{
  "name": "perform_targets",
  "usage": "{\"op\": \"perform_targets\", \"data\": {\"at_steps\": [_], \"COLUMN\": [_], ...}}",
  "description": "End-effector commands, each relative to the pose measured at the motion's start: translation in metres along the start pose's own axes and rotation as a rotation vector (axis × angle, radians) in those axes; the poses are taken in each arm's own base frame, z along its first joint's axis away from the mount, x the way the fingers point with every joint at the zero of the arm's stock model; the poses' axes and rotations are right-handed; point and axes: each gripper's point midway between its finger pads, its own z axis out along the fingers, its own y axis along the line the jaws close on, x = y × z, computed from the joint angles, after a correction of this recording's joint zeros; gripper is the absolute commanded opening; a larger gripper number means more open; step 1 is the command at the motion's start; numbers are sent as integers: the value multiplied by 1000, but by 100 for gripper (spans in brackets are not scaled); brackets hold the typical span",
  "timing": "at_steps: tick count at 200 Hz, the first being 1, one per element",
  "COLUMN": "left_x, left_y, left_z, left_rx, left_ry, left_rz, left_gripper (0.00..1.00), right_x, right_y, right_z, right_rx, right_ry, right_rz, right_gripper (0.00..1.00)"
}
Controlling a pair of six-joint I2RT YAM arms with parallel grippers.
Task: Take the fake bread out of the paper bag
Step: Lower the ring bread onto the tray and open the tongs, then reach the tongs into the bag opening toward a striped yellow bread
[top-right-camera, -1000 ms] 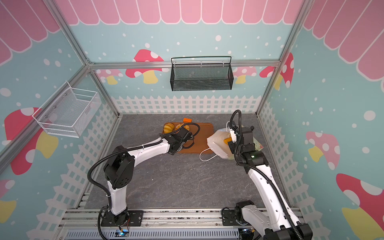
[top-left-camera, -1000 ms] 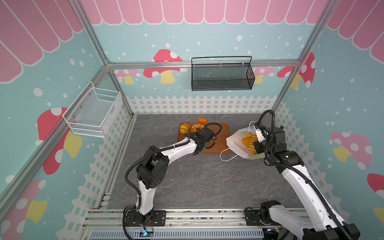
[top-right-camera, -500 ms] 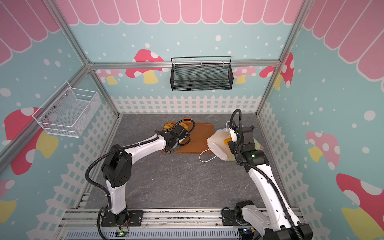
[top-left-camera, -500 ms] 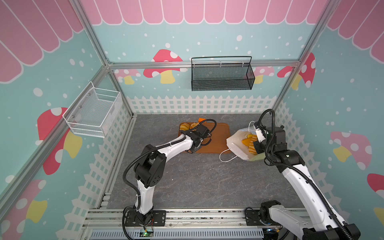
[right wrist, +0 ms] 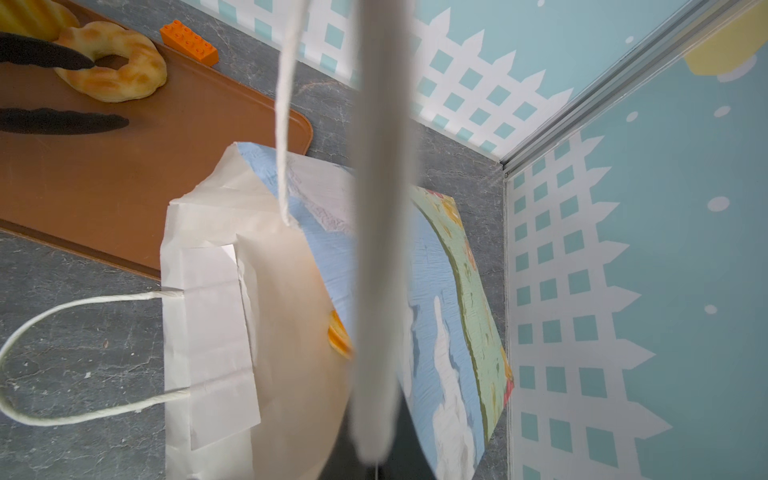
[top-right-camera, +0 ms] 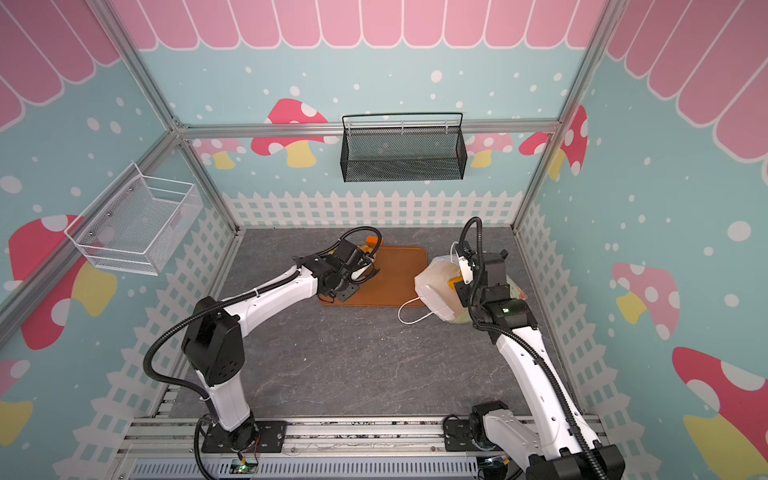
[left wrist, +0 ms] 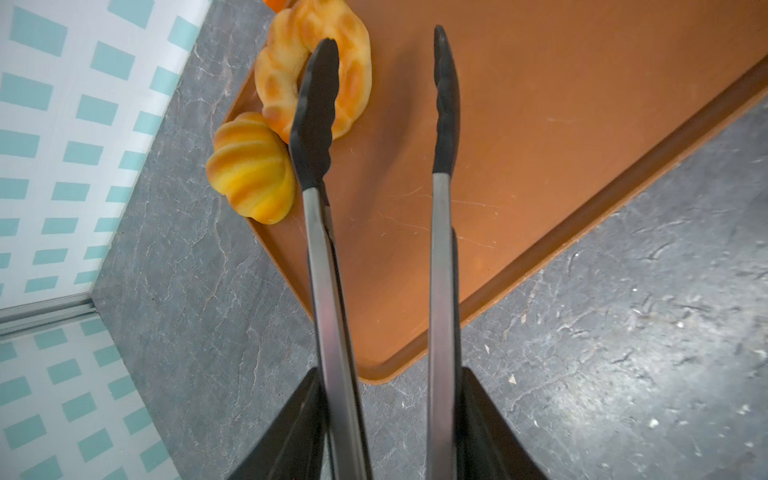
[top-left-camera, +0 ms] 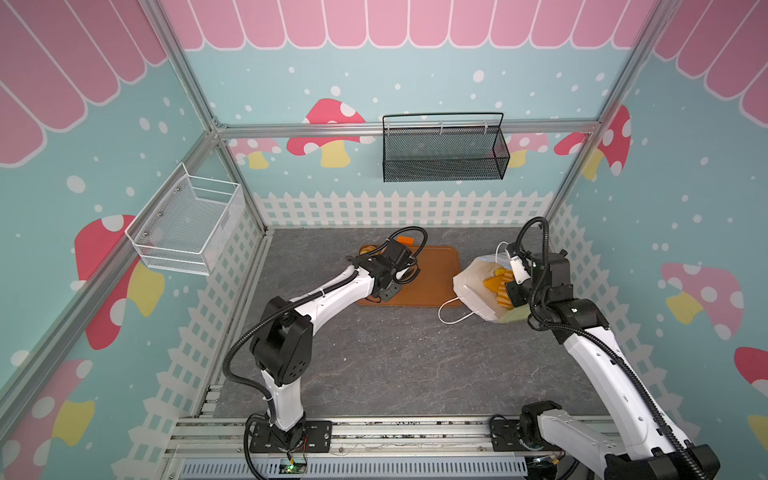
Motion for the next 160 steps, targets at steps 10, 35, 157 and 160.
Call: {"op": "perform_targets", "data": {"at_steps": [10, 35, 157, 160], "left_x": [-10, -14, -23, -23], "left_y": [3, 2, -75, -79], "left_z": [-37, -62, -180, -181], "left_rx": [57, 96, 298, 301], "left_ry": [-104, -167, -506, -515], "left_rz": [-72, -110, -58, -51], "left_gripper": [45, 43, 36, 36], "right_x": [-14, -15, -15, -14], "right_y": [5, 11, 24, 25], "right_z": [-5, -5, -10, -10], "right_rx": [-44, -80, -124, -126], "right_ry": [-52, -67, -151, -150], "right_rz": [2, -24, -142, -146], "right_gripper": [0, 0, 0, 0]}}
